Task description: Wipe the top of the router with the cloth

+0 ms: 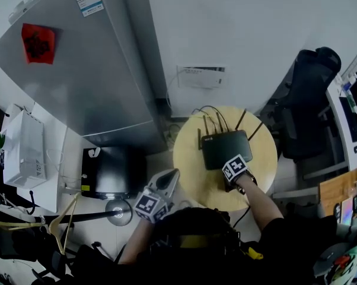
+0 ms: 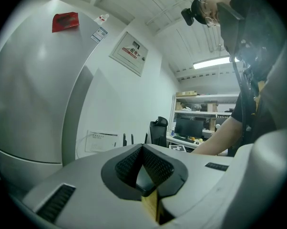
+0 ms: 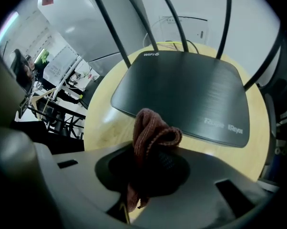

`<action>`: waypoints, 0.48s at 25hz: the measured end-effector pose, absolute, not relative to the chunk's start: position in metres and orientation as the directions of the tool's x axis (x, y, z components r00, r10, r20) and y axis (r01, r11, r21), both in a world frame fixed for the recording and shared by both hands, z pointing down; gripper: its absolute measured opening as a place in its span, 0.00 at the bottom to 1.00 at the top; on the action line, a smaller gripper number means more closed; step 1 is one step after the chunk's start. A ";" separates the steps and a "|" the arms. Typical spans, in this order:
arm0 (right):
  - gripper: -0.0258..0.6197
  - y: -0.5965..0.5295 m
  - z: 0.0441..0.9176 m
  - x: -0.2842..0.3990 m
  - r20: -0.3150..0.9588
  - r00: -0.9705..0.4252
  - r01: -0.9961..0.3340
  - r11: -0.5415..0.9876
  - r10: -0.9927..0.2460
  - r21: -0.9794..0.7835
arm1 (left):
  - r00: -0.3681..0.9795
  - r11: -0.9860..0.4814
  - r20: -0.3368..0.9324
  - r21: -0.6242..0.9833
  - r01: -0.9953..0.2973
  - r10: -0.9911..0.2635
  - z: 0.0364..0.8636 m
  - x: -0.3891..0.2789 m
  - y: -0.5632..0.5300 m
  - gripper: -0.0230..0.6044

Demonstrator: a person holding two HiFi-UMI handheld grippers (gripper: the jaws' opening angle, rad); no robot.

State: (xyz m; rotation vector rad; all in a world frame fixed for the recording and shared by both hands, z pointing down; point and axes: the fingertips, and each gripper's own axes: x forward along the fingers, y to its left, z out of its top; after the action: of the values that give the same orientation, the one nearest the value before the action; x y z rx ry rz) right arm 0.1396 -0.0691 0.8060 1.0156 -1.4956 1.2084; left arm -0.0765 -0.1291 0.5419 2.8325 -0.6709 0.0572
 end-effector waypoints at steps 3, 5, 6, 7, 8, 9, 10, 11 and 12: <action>0.14 -0.072 0.804 0.121 0.970 -0.239 -0.955 0.191 -0.044 -0.227 | 0.898 -0.872 0.085 0.214 -0.439 -0.431 0.541 -0.080 -0.131 0.03; 0.14 -0.073 0.805 0.115 0.972 -0.231 -0.954 0.207 -0.043 -0.217 | 0.899 -0.872 0.080 0.216 -0.438 -0.432 0.540 -0.081 -0.133 0.03; 0.14 -0.074 0.806 0.113 0.973 -0.227 -0.954 0.211 -0.043 -0.213 | 0.899 -0.873 0.074 0.217 -0.437 -0.431 0.539 -0.082 -0.133 0.03; 0.14 -0.075 0.806 0.112 0.973 -0.227 -0.954 0.211 -0.044 -0.213 | 0.902 -0.876 0.070 0.216 -0.431 -0.426 0.538 -0.082 -0.133 0.03; 0.14 -0.075 0.806 0.111 0.972 -0.229 -0.954 0.208 -0.045 -0.215 | 0.905 -0.880 0.066 0.215 -0.425 -0.421 0.538 -0.083 -0.133 0.03; 0.14 -0.076 0.806 0.109 0.971 -0.233 -0.955 0.201 -0.046 -0.220 | 0.906 -0.881 0.061 0.215 -0.421 -0.419 0.538 -0.083 -0.134 0.03; 0.14 -0.077 0.806 0.108 0.970 -0.237 -0.955 0.192 -0.045 -0.224 | 0.905 -0.880 0.055 0.218 -0.422 -0.421 0.537 -0.084 -0.136 0.03; 0.14 -0.078 0.806 0.105 0.970 -0.241 -0.956 0.183 -0.045 -0.229 | 0.904 -0.878 0.050 0.222 -0.424 -0.424 0.537 -0.085 -0.137 0.03; 0.14 -0.079 0.806 0.103 0.969 -0.244 -0.957 0.175 -0.045 -0.232 | 0.904 -0.876 0.048 0.227 -0.424 -0.425 0.536 -0.086 -0.138 0.03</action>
State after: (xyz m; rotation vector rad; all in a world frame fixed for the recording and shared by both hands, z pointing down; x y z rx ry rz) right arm 0.1031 -0.0786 0.8057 1.0054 -1.5092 1.2207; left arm -0.0861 -0.1380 0.5364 2.8353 -0.6420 -0.0050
